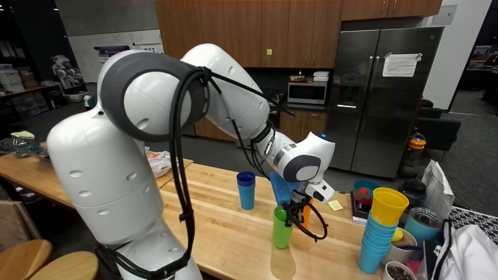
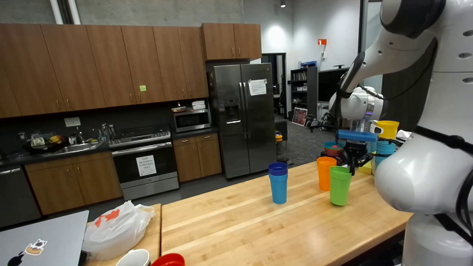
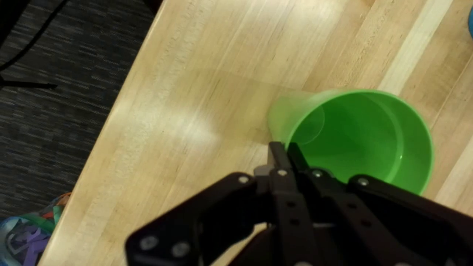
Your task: Pick up the orange cup from the stack of cups to the left and put it on the table, pick up the green cup from the stack of cups to the left and put it on the table, pick up the navy blue cup from the stack of cups to the left and put it on the table
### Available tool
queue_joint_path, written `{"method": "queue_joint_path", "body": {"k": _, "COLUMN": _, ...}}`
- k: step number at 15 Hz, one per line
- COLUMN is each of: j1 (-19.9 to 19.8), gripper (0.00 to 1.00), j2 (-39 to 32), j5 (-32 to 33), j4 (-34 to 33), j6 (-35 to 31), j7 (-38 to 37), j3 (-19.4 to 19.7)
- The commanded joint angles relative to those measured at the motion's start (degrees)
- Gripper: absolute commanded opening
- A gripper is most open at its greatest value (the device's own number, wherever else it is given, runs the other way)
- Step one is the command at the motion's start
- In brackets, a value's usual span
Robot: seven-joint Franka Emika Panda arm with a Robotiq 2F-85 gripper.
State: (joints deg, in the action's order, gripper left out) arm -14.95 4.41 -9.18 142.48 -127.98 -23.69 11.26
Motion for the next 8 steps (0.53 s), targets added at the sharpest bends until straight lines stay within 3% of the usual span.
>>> {"method": "queue_joint_path", "body": {"k": 1, "j1": 1.21, "gripper": 0.28, "j2": -0.64, "j5": 1.05, "j4": -1.76, "j6": 0.65, "j7": -2.43, "j3": -0.45}}
{"method": "queue_joint_path", "body": {"k": 3, "j1": 1.86, "gripper": 0.34, "j2": -0.34, "j5": 0.91, "j4": -2.01, "j6": 0.79, "j7": -2.36, "j3": -0.80}}
{"method": "queue_joint_path", "body": {"k": 8, "j1": 3.11, "gripper": 0.68, "j2": 0.90, "j5": 0.51, "j4": -2.41, "j6": 1.03, "j7": -1.95, "j3": -1.43}}
